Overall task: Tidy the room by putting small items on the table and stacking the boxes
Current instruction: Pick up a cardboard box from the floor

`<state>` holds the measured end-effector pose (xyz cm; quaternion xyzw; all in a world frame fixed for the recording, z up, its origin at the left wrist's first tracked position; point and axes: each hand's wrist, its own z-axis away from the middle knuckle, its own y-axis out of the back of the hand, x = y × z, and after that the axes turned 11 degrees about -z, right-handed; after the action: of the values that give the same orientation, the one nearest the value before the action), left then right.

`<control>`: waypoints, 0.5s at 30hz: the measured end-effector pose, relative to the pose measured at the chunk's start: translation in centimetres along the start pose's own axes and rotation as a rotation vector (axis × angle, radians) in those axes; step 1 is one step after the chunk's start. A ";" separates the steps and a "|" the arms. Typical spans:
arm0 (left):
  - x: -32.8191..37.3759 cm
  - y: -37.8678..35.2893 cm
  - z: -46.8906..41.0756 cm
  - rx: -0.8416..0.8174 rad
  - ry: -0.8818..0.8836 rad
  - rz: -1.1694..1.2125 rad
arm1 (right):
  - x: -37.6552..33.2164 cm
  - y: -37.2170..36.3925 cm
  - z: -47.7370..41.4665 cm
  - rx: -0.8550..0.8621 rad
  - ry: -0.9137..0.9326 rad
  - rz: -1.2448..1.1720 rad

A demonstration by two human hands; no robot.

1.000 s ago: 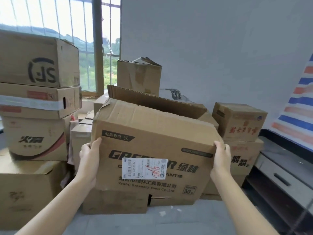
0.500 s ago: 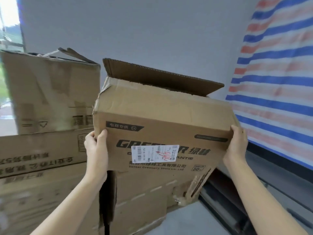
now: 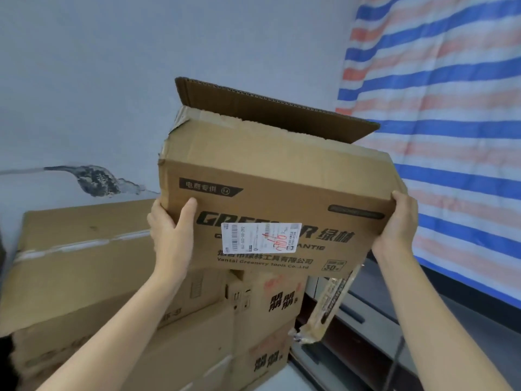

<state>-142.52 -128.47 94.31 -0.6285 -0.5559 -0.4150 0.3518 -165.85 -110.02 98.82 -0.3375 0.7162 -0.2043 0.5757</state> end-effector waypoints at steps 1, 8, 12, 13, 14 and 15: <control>0.1 -1.6 -1.0 0.001 -0.025 0.007 | 0.3 -0.4 -1.8 -0.007 0.005 -0.015; -1.5 -8.8 -6.9 0.017 -0.098 0.117 | 3.7 -2.6 -12.0 -0.118 0.016 -0.147; -2.4 -12.7 -10.7 0.051 -0.123 0.210 | 5.9 -4.9 -16.5 -0.163 0.072 -0.172; -2.7 -13.6 -11.7 0.061 -0.125 0.231 | 6.4 -5.8 -17.4 -0.174 0.090 -0.166; -3.0 -14.5 -12.8 0.072 -0.129 0.258 | 6.8 -6.7 -18.4 -0.185 0.109 -0.163; -3.4 -15.3 -13.9 0.084 -0.130 0.277 | 7.2 -7.8 -19.5 -0.197 0.121 -0.164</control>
<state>-159.62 -140.38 96.57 -0.7093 -0.5023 -0.2974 0.3951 -183.43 -122.45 104.13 -0.4366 0.7363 -0.1993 0.4770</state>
